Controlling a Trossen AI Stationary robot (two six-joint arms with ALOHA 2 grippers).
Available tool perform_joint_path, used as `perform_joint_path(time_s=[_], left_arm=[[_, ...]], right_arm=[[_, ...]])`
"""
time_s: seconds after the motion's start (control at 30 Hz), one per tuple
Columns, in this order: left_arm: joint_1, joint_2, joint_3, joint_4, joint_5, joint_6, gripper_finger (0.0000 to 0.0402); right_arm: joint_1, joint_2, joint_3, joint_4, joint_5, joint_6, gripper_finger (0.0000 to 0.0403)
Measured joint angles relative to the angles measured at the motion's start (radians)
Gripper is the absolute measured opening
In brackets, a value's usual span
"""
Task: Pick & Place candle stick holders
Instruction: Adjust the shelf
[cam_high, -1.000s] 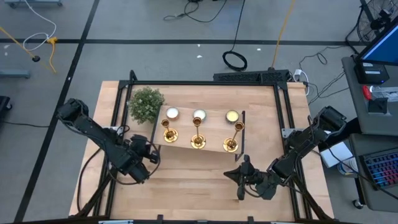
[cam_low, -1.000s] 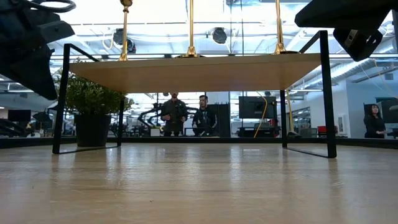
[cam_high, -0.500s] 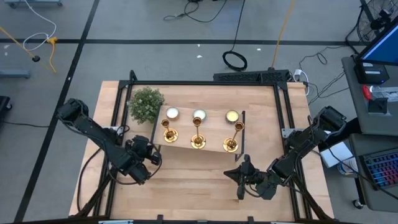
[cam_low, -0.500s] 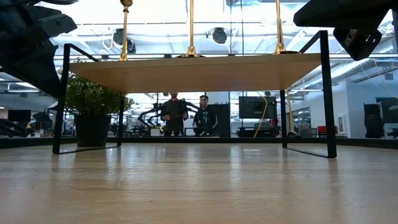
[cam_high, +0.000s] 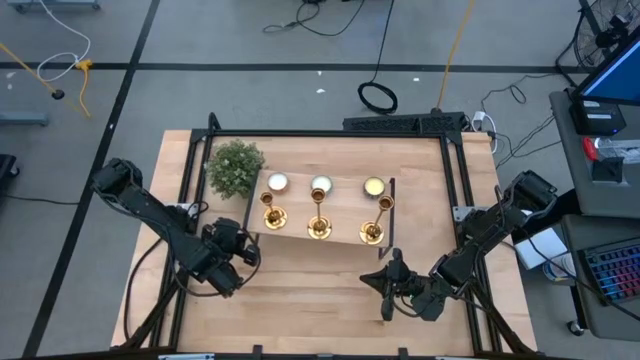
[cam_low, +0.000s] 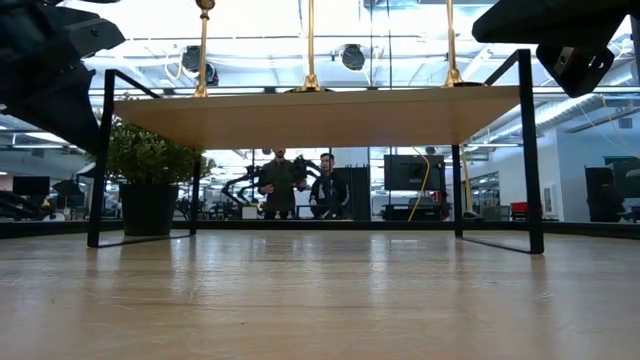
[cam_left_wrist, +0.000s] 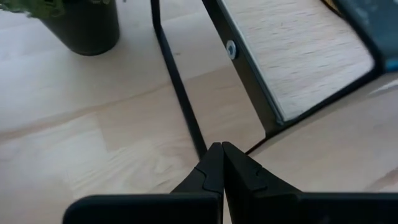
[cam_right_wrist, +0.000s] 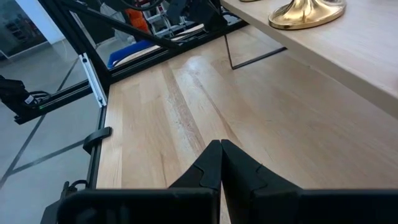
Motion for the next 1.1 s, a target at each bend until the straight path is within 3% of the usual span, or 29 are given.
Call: perform_joint_path(time_s=[0.67, 1.1], left_arm=[[0.038, 0.0, 0.0, 0.116, -0.009, 0.099, 0.0], [0.037, 0.0, 0.0, 0.141, -0.018, 0.091, 0.0]], right_arm=[[0.012, 0.0, 0.0, -0.039, 0.006, 0.021, 0.0], [0.032, -0.022, 0.012, -0.264, 0.083, 0.182, 0.0]])
